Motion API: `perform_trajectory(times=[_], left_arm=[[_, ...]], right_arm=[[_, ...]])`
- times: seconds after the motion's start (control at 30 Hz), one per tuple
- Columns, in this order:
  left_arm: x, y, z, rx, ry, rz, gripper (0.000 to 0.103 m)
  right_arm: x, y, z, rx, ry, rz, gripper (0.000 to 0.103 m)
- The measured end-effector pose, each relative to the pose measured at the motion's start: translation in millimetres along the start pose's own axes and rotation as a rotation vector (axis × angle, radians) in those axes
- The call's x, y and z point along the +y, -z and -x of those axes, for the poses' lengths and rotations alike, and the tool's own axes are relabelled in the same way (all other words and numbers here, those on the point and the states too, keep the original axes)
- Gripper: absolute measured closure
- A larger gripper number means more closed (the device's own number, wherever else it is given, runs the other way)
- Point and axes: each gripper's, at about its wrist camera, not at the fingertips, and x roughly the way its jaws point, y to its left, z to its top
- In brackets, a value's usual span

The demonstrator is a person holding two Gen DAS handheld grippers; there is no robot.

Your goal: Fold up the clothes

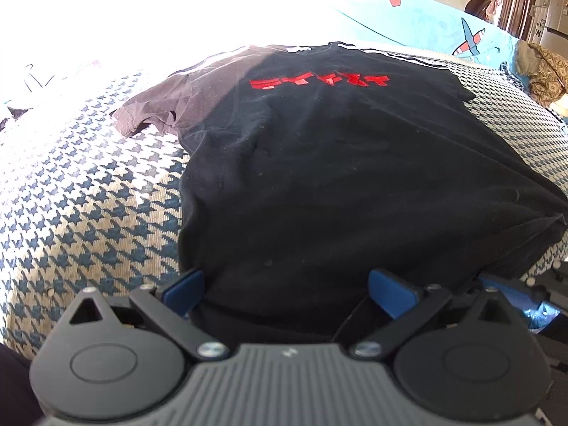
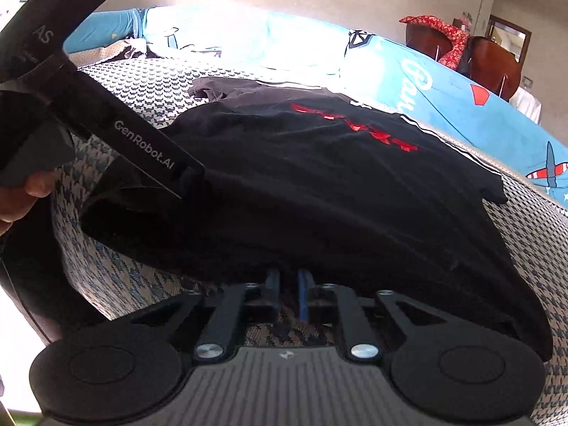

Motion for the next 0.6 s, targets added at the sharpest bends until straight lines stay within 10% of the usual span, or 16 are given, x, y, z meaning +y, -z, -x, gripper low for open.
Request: perform_trajectory(times=[0.6], left_arm=[[6.8, -8.0, 11.8, -0.061, 0.053, 0.064, 0.000]], right_arm=[[0.6, 5.7, 22.5, 0.041, -0.154, 0.009, 0.098]])
